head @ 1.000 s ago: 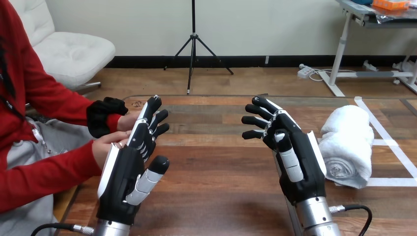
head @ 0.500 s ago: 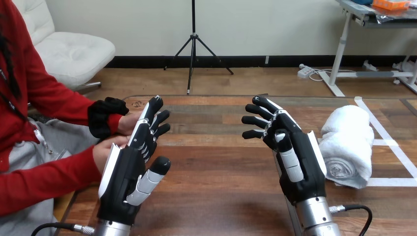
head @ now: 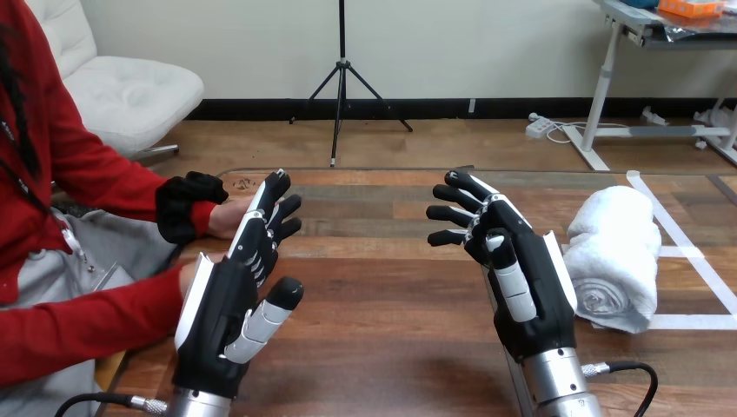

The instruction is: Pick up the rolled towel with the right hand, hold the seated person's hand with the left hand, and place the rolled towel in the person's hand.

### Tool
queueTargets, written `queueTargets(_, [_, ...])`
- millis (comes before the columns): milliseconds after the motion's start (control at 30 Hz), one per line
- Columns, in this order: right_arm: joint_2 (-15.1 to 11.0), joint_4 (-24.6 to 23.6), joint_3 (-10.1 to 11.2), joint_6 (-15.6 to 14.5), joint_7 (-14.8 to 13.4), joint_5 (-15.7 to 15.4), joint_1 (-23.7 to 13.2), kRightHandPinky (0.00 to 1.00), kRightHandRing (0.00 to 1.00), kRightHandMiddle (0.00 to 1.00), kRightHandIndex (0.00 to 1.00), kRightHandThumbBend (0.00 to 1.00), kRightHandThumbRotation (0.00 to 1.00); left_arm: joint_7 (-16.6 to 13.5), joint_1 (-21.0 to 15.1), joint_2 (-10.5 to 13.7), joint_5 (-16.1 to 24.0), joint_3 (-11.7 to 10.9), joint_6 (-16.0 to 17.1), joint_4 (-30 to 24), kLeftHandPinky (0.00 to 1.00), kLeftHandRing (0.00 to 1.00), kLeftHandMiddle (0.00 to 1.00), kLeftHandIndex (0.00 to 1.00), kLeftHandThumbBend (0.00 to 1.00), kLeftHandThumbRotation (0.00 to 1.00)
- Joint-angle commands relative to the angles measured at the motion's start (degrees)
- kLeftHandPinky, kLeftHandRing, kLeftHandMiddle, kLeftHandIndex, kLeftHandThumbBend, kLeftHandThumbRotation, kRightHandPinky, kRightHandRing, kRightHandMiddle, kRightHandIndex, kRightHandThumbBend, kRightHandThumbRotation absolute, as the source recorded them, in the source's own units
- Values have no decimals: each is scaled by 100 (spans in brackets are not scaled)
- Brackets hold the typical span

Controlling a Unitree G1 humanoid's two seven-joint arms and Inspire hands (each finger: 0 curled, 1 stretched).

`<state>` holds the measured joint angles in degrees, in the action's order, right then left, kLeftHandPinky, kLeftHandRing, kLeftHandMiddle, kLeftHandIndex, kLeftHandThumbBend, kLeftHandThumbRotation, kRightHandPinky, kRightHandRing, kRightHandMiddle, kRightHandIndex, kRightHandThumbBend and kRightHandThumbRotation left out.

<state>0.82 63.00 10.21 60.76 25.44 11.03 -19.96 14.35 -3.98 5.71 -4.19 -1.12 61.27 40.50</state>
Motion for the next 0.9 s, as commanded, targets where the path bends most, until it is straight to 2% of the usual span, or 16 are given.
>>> queueTargets(0, [56,-40,36,137,-8,47,-328,60,73,79,80,100,83,-8,-273,27,-81,-45,8,-247,89,93,97,96,100,88])
queueTargets(867, [42,-97,7,142,-48,-3,-269,60,73,79,80,100,83,-12,-185,11,-60,-28,16,-305,89,93,98,96,100,87])
